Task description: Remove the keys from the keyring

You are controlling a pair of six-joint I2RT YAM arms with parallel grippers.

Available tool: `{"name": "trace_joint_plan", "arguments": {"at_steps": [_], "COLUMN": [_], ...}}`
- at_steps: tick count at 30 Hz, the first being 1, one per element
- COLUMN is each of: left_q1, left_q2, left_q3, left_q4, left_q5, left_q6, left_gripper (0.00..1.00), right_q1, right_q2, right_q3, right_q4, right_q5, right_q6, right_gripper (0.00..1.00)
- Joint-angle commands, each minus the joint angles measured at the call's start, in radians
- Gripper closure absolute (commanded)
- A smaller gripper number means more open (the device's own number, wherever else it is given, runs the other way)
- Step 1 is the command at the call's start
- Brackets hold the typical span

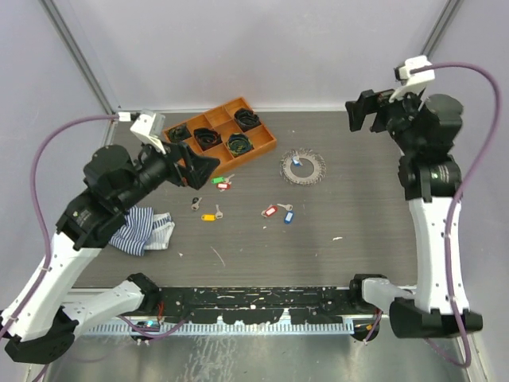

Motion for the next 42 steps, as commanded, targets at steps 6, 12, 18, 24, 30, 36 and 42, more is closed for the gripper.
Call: {"name": "trace_joint_plan", "arguments": {"at_steps": [6, 12, 18, 24, 30, 36, 42], "left_q1": [0.005, 0.004, 0.004, 0.005, 0.004, 0.004, 0.005], "left_q2": [0.040, 0.007, -0.019, -0.027, -0.030, -0.028, -0.020], "left_q3": [0.248, 0.267, 0.265, 0.248, 0.228, 0.213, 0.205], "left_q4": [-0.120, -0.131, -0.145, -0.145, -0.135, -0.131, -0.126], "left_q5": [0.076, 0.085, 0.078, 0.077, 0.077, 0.076, 0.073], "left_q6": [0.059, 0.058, 0.065, 0.069, 0.073, 0.081, 0.087], "left_gripper": [0.02, 0.02, 0.02, 0.02, 0.02, 0.02, 0.02], "right_q1": [0.017, 0.016, 0.010, -0.001, -0.003, -0.003, -0.003], "right_q2": [-0.060, -0.064, -0.061, -0.061, -0.053, -0.045, -0.025], "right_q3": [0.226, 0.302, 0.322, 0.326, 0.317, 0.325, 0.340], "right_q4": [-0.164, -0.220, -0.227, -0.231, -0.226, -0.226, -0.226], "right_q5": [0.012, 0.012, 0.004, -0.008, -0.029, -0.033, -0.040], "right_q6": [0.337, 0.365, 0.367, 0.367, 0.367, 0.361, 0.357], "right_gripper": [0.00, 0.00, 0.00, 0.00, 0.00, 0.00, 0.00]}}
